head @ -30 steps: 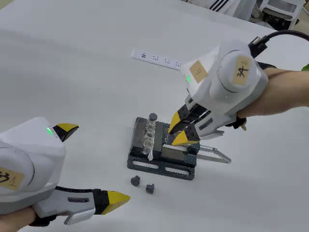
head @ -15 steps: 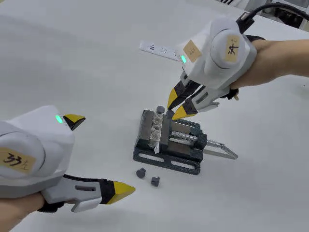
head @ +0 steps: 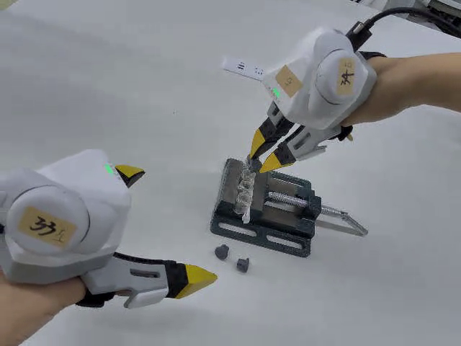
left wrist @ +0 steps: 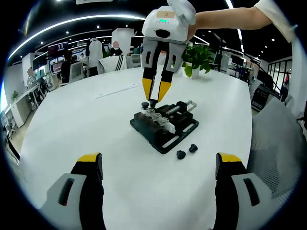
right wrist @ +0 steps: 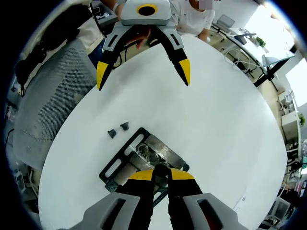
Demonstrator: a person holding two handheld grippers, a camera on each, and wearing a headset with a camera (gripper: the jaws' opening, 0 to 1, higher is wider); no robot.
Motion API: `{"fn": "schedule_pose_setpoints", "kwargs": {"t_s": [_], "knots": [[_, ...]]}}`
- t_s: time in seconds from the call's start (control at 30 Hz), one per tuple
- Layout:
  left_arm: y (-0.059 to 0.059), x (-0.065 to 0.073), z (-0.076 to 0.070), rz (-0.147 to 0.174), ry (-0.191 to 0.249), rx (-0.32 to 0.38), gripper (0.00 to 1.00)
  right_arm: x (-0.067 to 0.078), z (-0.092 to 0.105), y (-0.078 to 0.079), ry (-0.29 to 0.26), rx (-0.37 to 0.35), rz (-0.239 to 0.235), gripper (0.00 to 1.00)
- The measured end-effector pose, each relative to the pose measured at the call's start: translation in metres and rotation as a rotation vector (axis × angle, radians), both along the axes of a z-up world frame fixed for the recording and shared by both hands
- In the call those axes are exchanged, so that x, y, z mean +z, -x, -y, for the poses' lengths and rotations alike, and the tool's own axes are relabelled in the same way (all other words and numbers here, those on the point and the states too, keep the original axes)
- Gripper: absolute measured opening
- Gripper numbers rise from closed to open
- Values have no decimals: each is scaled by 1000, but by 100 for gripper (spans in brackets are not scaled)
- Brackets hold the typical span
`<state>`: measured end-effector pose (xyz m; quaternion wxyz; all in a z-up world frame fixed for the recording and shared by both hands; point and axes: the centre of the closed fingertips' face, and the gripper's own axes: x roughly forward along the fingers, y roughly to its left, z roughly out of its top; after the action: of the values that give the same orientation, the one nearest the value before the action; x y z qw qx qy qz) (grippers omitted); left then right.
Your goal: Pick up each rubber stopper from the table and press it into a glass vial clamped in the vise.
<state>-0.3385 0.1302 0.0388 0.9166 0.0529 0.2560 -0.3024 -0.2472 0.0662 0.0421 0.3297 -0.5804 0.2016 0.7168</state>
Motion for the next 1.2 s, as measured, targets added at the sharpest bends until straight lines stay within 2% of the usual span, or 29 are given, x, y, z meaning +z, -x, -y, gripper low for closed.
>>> {"fn": "schedule_pose_setpoints", "kwargs": {"t_s": [0.13, 0.4, 0.83, 1.07, 1.2], "knots": [[1, -1, 0, -4, 3, 0, 97, -4, 0, -2, 18, 11, 10, 5], [2, -2, 1, -14, 10, 0, 96, -8, -6, -4, 44, 16, -8, 4], [5, -5, 1, -24, 16, 0, 95, -13, -2, -7, 93, 8, -36, 5], [6, -6, 2, -31, 22, -5, 94, -13, -4, -4, 149, 23, -27, 4], [6, -6, 2, -31, 23, -4, 94, -13, -5, -4, 162, 15, -19, 4]]}}
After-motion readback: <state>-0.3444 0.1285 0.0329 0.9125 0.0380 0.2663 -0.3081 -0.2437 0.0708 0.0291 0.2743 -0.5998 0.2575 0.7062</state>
